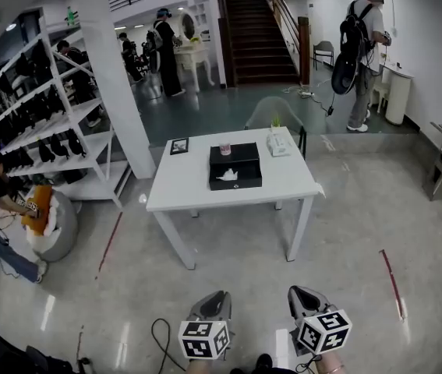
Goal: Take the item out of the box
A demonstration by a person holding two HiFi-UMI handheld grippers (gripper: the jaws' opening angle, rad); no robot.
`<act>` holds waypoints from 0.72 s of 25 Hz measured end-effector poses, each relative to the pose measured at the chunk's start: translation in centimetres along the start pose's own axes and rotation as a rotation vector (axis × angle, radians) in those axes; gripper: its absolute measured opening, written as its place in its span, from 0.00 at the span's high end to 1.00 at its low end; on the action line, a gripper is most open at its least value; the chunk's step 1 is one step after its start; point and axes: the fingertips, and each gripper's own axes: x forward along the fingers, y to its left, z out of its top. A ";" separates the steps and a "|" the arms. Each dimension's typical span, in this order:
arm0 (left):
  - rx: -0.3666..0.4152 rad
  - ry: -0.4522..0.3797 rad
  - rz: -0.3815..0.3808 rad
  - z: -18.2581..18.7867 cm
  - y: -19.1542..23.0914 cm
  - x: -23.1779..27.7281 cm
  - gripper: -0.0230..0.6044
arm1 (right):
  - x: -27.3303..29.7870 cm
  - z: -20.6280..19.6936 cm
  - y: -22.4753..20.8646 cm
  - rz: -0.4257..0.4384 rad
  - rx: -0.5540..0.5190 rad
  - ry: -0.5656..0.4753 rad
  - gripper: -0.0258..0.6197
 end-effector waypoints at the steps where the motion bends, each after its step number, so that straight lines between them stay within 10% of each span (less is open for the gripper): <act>1: 0.001 0.000 0.002 0.1 0.0 0.2 0.90 | 0.1 0.1 -0.1 0.002 -0.004 -0.002 0.96; 18: 0.018 0.015 0.021 0.6 -2.7 3.9 0.90 | 0.0 1.6 -4.4 0.037 0.020 -0.045 0.92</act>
